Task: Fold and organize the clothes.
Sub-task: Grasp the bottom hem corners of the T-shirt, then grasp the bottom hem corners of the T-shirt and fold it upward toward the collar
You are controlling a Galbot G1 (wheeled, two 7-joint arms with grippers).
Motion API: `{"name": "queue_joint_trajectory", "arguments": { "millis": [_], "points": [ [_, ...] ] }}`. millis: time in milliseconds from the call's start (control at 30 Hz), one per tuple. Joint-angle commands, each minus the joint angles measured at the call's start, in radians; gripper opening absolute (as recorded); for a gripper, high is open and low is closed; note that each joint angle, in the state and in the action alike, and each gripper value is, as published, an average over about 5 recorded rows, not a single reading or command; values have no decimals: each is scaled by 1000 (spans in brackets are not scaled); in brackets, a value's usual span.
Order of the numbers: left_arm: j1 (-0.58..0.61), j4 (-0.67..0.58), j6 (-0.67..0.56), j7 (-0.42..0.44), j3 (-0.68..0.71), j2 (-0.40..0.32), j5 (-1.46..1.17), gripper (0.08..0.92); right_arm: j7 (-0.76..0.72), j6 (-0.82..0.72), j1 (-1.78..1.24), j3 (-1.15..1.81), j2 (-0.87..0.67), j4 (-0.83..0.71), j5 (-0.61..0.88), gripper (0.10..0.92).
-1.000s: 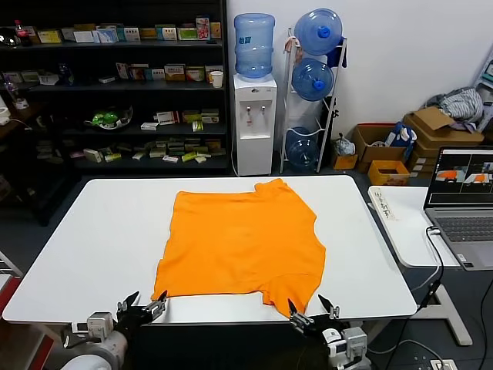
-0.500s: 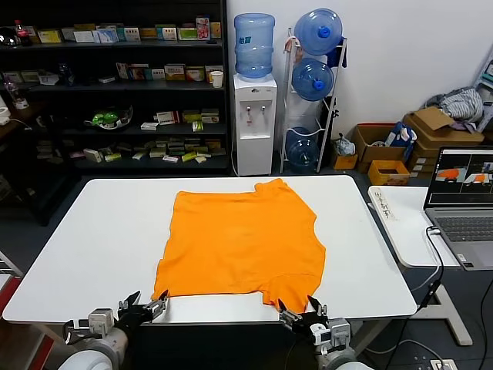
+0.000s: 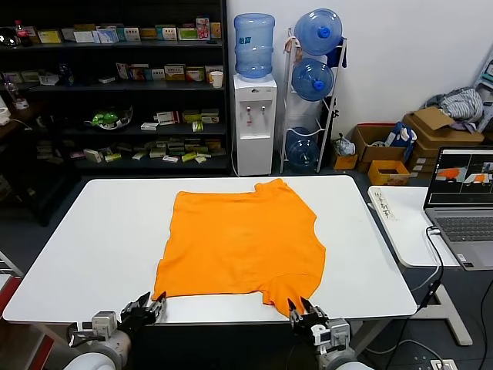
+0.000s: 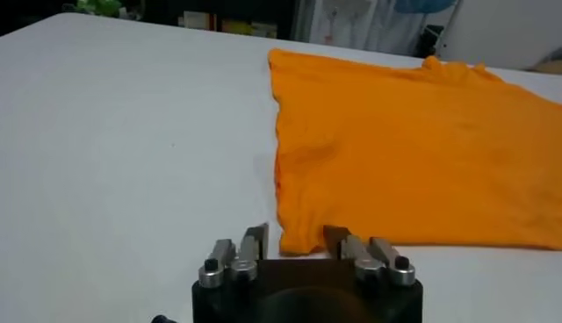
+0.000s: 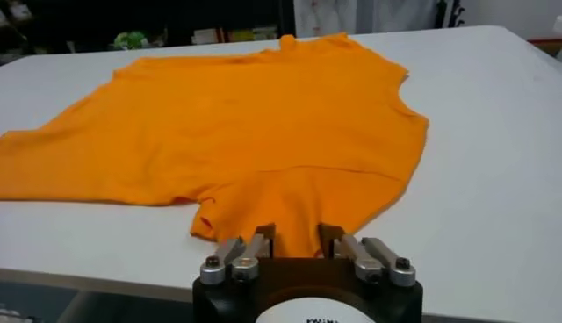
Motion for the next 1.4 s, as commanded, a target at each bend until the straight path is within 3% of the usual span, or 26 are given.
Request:
{"name": "queue_joint_trajectory", "arguments": {
  "millis": [33, 200, 400, 700, 900, 1133, 1400],
  "points": [
    [-3, 5, 0, 1, 2, 0, 2, 392, 4, 3, -4, 1, -1, 10, -1, 249],
    [3, -1, -7, 0, 3, -3, 1, 244, 7, 21, -23, 12, -12, 33, 3, 132],
    [17, -33, -10, -11, -2, 4, -26, 102, 12, 55, -93, 38, -58, 86, 15, 124],
    [142, -181, 6, -74, -34, 33, -128, 95, 0, 158, -305, 109, -153, 177, 7, 124],
    [184, -232, 2, -96, -35, 7, -130, 95, -1, 230, -236, 105, -131, 152, 18, 124],
    [58, -152, -113, -70, -24, -6, -106, 95, 20, 309, 22, 34, -79, 28, 55, 124],
    [-180, -3, -168, -33, 26, -20, -66, 95, 71, 262, 276, -51, -71, -103, 129, 124]
  ]
}}
